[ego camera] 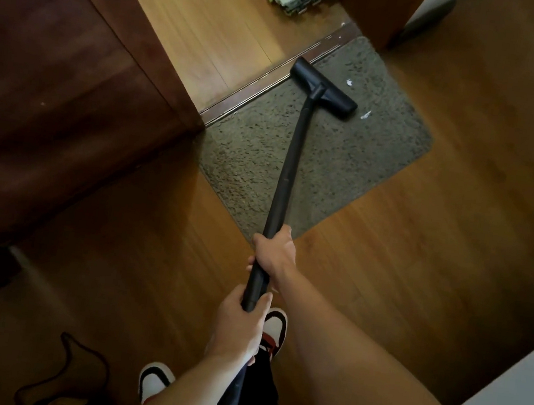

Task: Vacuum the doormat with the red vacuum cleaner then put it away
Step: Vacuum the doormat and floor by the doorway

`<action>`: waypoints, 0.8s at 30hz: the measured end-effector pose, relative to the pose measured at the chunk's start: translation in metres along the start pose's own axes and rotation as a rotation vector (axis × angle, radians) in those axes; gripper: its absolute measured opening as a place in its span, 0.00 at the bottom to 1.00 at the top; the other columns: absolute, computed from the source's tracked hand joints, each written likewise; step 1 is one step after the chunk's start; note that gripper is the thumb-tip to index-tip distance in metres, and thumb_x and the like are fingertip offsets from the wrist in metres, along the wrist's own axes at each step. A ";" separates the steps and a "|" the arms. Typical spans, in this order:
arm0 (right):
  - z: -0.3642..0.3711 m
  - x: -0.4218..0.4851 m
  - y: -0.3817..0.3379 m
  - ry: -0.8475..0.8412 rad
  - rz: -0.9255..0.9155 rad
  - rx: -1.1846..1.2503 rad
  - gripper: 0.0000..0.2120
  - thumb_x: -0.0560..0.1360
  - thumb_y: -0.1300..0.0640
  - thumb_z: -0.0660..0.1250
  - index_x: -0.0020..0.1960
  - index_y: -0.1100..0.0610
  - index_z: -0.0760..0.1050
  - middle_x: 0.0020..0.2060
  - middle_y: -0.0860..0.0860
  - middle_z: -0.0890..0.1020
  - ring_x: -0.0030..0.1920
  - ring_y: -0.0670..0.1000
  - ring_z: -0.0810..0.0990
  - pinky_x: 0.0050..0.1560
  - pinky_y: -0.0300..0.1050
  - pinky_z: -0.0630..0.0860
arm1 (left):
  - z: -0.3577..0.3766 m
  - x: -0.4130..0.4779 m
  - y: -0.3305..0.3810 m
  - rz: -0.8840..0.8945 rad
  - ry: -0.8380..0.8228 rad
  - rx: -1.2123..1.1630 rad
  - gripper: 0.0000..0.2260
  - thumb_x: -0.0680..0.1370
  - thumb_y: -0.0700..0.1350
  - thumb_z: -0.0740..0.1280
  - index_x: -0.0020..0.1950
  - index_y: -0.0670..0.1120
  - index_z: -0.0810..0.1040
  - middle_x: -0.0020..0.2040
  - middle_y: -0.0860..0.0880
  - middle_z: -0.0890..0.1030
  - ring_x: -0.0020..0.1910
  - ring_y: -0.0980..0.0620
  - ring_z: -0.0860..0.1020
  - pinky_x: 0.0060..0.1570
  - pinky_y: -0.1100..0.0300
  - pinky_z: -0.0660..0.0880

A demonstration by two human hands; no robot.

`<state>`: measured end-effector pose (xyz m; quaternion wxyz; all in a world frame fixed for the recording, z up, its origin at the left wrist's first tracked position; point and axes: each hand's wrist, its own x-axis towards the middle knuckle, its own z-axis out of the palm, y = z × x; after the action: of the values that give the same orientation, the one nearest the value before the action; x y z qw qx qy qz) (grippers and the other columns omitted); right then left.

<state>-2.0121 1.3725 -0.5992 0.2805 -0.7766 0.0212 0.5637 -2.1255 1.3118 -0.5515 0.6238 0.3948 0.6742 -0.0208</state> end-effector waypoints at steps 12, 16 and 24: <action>-0.004 -0.001 -0.004 0.007 0.014 0.016 0.14 0.81 0.59 0.64 0.62 0.55 0.63 0.49 0.59 0.78 0.29 0.50 0.78 0.28 0.44 0.79 | 0.003 0.004 0.001 0.010 -0.009 -0.004 0.09 0.78 0.53 0.69 0.44 0.50 0.77 0.32 0.45 0.76 0.25 0.47 0.72 0.27 0.55 0.72; 0.007 -0.016 0.015 0.010 0.032 0.005 0.14 0.81 0.59 0.64 0.62 0.55 0.62 0.48 0.60 0.78 0.28 0.50 0.78 0.30 0.47 0.81 | -0.008 -0.009 -0.020 0.009 -0.008 0.019 0.08 0.78 0.54 0.69 0.43 0.52 0.77 0.31 0.49 0.76 0.26 0.48 0.74 0.30 0.52 0.74; 0.047 -0.055 0.061 0.009 0.067 0.024 0.17 0.81 0.59 0.65 0.65 0.53 0.61 0.47 0.58 0.77 0.28 0.50 0.78 0.29 0.45 0.80 | -0.054 -0.040 -0.067 -0.023 -0.054 0.033 0.09 0.78 0.54 0.69 0.43 0.51 0.77 0.30 0.49 0.76 0.24 0.50 0.72 0.28 0.55 0.71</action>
<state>-2.0946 1.3270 -0.5851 0.2706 -0.7745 0.0552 0.5691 -2.2112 1.2734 -0.5368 0.6348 0.3965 0.6613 -0.0499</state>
